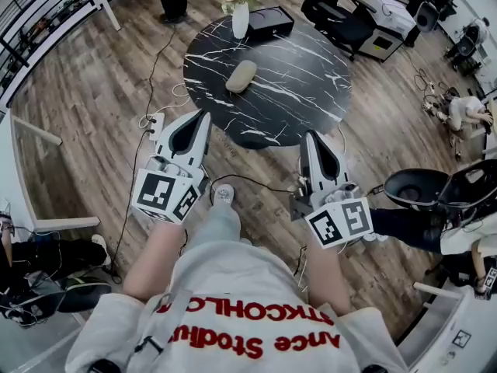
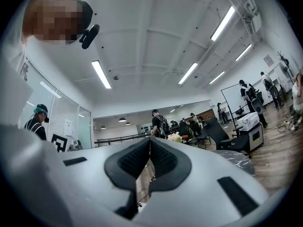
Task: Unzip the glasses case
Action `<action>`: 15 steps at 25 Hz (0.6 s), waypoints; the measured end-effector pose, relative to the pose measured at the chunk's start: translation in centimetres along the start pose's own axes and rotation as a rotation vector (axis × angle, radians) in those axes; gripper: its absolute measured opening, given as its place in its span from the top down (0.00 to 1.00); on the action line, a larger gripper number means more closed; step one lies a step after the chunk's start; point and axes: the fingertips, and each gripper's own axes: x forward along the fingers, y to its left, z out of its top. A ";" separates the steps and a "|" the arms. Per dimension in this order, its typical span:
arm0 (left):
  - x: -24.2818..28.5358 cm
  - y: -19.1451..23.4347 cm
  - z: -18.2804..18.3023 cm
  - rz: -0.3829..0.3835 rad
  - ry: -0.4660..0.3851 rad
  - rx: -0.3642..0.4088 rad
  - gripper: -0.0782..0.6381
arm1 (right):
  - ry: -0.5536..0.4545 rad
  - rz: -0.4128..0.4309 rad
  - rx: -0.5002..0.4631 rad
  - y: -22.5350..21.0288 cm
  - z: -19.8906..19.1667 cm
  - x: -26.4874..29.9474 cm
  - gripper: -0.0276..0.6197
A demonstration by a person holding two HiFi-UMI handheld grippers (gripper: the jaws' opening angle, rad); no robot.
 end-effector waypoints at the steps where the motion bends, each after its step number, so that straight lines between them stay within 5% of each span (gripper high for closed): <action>1: 1.2 0.8 0.0 -0.004 -0.001 -0.003 0.89 | 0.002 0.004 -0.004 -0.3 0.1 1.5 0.93; 15: 15.3 11.8 -1.1 -0.109 0.030 0.011 0.89 | 0.011 -0.083 -0.036 -6.6 -0.3 17.6 0.93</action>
